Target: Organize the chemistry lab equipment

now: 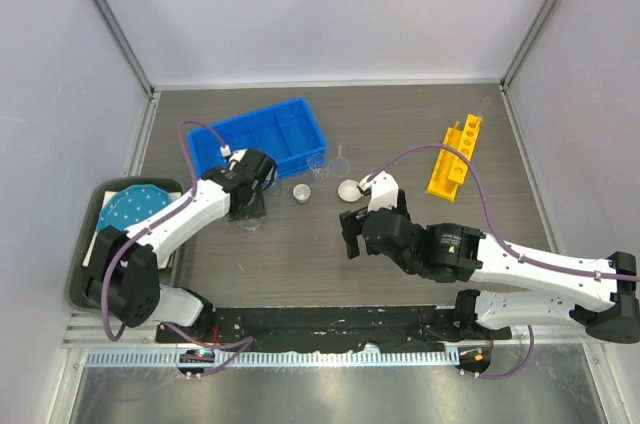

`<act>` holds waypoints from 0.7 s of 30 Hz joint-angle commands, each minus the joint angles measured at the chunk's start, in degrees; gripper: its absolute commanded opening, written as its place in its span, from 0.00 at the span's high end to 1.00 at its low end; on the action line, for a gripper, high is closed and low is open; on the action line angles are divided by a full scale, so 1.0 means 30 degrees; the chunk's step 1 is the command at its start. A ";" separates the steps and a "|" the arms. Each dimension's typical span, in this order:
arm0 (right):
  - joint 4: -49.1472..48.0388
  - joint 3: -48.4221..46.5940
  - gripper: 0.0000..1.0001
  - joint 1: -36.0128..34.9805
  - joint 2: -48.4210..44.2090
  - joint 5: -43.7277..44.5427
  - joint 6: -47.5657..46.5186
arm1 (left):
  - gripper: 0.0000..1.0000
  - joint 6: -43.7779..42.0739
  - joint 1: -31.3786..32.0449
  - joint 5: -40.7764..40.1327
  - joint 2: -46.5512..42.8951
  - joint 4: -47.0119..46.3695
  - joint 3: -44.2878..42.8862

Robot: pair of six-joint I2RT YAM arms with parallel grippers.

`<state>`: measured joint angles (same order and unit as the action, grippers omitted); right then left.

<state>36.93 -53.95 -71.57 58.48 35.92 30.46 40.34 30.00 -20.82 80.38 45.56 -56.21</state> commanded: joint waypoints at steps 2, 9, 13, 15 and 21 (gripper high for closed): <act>-0.0415 0.0143 0.06 -0.0167 -0.0420 0.0507 0.0628 | 0.56 0.0353 0.0108 0.0055 -0.0396 -0.0802 0.0395; -0.0297 0.0201 0.06 -0.0225 -0.0655 0.0536 0.0746 | 0.72 0.0295 0.0108 0.0055 -0.0338 -0.0861 0.0337; -0.0297 0.0289 0.06 -0.0283 -0.0684 0.0594 0.0775 | 0.80 0.0148 0.0079 -0.0091 -0.0279 -0.0744 0.0249; -0.0268 0.0319 0.06 -0.0284 -0.0684 0.0594 0.0775 | 0.90 0.0090 0.0079 -0.0150 -0.0221 -0.0714 0.0190; -0.0297 0.0406 0.06 -0.0372 -0.0713 0.0682 0.0833 | 1.00 -0.0115 0.0079 -0.0326 -0.0688 0.0249 -0.0453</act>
<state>37.08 -52.62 -72.23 57.56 35.94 31.73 40.47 30.00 -20.14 80.31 44.51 -55.20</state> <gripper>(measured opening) 0.938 0.308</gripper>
